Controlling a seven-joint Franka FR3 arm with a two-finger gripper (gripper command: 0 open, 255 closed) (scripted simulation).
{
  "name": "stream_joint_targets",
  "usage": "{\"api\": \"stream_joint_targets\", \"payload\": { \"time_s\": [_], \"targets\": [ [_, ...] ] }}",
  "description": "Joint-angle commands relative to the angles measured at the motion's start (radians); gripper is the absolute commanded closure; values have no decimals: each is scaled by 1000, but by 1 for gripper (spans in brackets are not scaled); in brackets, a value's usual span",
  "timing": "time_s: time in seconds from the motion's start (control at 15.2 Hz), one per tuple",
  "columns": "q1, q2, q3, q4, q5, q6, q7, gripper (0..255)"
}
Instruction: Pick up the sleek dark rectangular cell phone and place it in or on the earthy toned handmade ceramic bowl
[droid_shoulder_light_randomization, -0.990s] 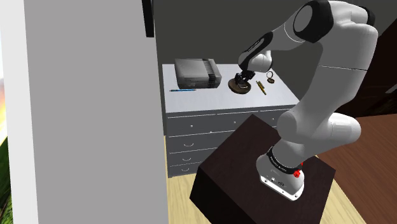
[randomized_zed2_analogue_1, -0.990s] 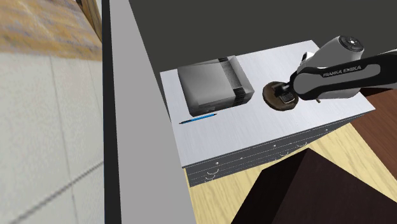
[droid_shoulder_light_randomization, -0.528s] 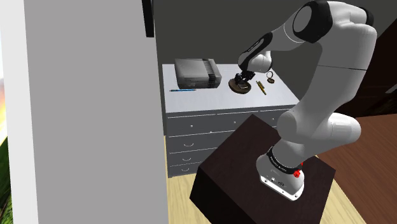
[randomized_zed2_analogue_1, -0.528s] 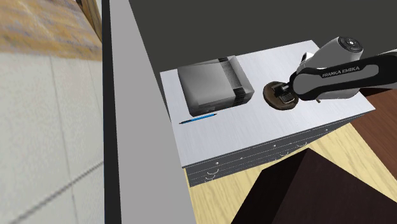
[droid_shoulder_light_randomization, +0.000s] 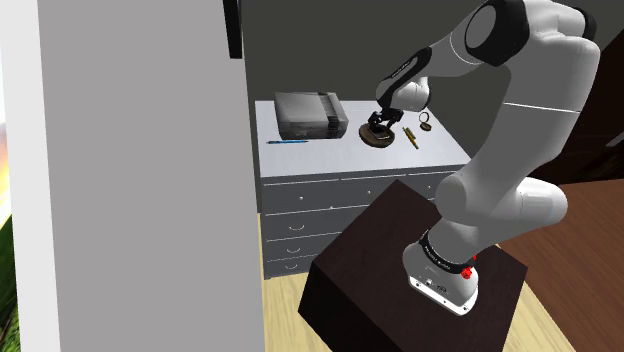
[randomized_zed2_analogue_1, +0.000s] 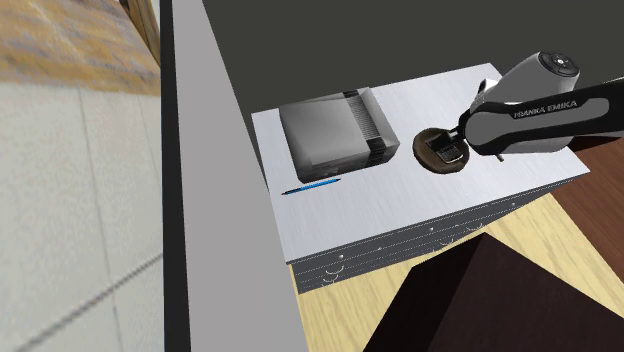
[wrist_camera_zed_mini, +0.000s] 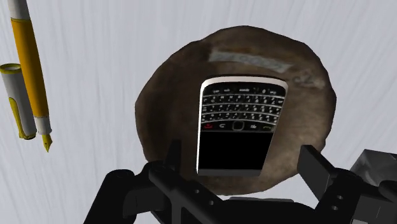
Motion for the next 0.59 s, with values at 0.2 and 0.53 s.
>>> {"api": "stream_joint_targets", "payload": {
  "time_s": [0.2,0.53],
  "targets": [
    [-3,-91,-1,-32,-1,-58,1,0],
    [-3,-91,-2,-32,-1,-58,1,0]
  ]
}}
